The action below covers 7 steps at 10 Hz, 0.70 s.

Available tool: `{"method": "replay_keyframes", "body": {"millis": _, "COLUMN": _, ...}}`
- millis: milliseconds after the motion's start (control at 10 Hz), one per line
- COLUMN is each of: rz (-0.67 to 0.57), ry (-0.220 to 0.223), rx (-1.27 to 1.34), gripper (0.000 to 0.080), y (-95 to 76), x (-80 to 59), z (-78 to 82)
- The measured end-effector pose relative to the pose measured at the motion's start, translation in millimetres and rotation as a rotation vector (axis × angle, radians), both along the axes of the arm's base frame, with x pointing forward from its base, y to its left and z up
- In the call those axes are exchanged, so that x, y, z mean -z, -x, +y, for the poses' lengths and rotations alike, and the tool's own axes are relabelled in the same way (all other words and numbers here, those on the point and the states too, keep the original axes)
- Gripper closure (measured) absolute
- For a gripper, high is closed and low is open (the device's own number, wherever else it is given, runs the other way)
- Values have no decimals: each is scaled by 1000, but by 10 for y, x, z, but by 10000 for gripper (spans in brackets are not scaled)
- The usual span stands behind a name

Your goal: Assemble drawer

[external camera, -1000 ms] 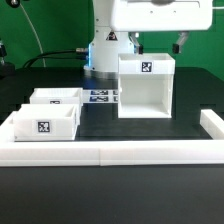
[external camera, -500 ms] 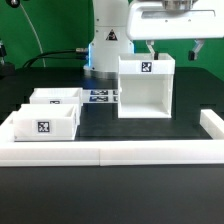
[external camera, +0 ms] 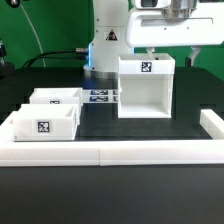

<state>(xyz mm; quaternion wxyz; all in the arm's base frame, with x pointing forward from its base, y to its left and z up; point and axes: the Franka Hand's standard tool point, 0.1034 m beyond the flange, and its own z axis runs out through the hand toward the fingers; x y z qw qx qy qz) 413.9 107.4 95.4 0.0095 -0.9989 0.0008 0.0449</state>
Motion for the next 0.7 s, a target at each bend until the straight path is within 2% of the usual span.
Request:
{"method": "replay_keyframes", "body": {"millis": 100, "rz": 0, "ry": 0, "rx": 0, "gripper": 469, "y": 0, "x": 0, "z": 0}}
{"method": "replay_keyframes", "body": {"millis": 200, "rz": 0, "ry": 0, "rx": 0, "gripper": 469, "y": 0, "x": 0, "z": 0}}
{"method": "replay_keyframes", "body": {"millis": 300, "rz": 0, "ry": 0, "rx": 0, "gripper": 664, "y": 0, "x": 0, "z": 0}}
{"method": "replay_keyframes", "body": {"millis": 400, "rz": 0, "ry": 0, "rx": 0, "gripper": 756, "y": 0, "x": 0, "z": 0}}
{"method": "replay_keyframes", "body": {"millis": 700, "rz": 0, "ry": 0, "rx": 0, "gripper": 763, "y": 0, "x": 0, "z": 0}}
